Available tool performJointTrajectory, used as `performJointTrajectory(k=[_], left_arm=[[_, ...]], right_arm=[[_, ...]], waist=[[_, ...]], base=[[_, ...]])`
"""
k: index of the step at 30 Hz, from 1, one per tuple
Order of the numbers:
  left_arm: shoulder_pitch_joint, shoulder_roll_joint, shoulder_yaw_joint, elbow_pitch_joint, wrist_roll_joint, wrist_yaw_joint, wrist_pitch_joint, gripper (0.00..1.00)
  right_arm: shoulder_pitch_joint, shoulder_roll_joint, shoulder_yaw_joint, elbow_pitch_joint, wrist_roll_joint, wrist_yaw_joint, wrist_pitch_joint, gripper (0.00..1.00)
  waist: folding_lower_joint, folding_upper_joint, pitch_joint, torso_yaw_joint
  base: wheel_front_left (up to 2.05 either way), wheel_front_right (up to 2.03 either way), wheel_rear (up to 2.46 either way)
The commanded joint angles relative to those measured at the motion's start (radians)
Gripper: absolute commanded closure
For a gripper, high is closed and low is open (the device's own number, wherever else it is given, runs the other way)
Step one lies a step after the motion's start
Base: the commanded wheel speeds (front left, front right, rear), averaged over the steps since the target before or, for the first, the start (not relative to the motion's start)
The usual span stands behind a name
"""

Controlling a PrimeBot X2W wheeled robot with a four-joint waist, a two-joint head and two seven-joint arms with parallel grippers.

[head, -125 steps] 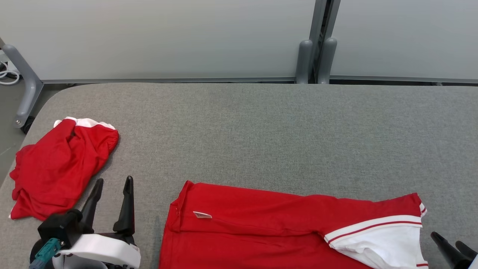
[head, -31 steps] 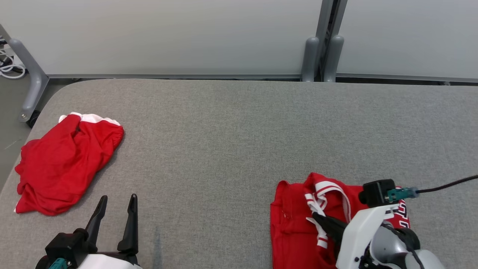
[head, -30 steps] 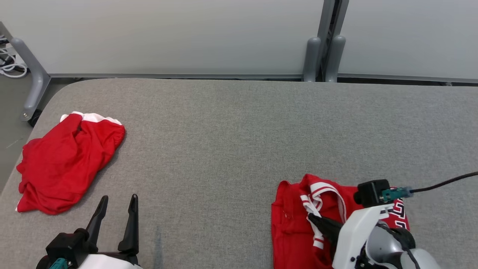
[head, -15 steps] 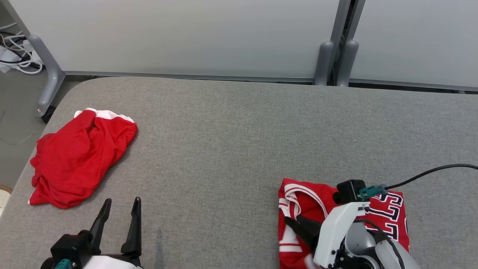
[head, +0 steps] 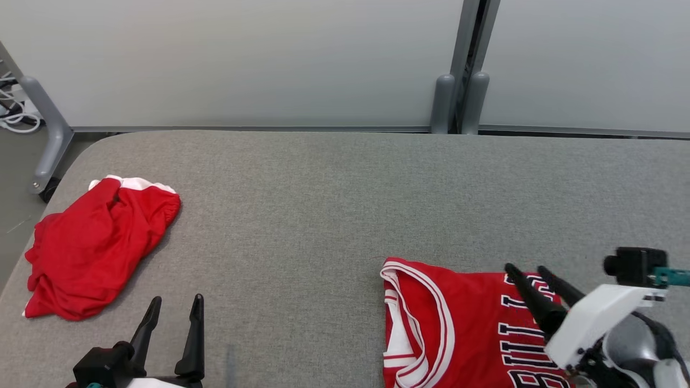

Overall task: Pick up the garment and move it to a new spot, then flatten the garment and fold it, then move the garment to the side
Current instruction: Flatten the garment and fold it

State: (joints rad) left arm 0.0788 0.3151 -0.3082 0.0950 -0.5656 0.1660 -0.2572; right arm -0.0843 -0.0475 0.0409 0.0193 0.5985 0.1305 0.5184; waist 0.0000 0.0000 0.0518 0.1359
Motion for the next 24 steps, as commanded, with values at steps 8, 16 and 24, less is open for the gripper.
performJointTrajectory(k=[8, 16, 24], left_arm=[[-0.008, -0.002, 0.014, -0.003, -0.006, -0.002, -0.006, 0.0], [-0.042, -0.013, 0.014, 0.011, 0.002, -0.02, -0.008, 0.0], [-0.046, -0.022, 0.026, 0.028, -0.002, -0.042, -0.008, 0.0]], right_arm=[[0.127, -0.004, -0.038, -0.18, -0.185, 0.001, 0.096, 0.16], [0.087, -0.006, 0.138, -0.068, -0.309, 0.001, 0.132, 1.0], [0.017, -0.006, 0.255, 0.095, -0.37, 0.001, 0.111, 1.0]], waist=[[0.0, 0.0, 0.019, -0.046], [0.0, 0.0, 0.049, -0.037], [0.0, 0.0, 0.063, 0.009]], base=[[0.0, 0.0, 0.0], [0.0, 0.0, 0.0], [0.0, 0.0, 0.0]])
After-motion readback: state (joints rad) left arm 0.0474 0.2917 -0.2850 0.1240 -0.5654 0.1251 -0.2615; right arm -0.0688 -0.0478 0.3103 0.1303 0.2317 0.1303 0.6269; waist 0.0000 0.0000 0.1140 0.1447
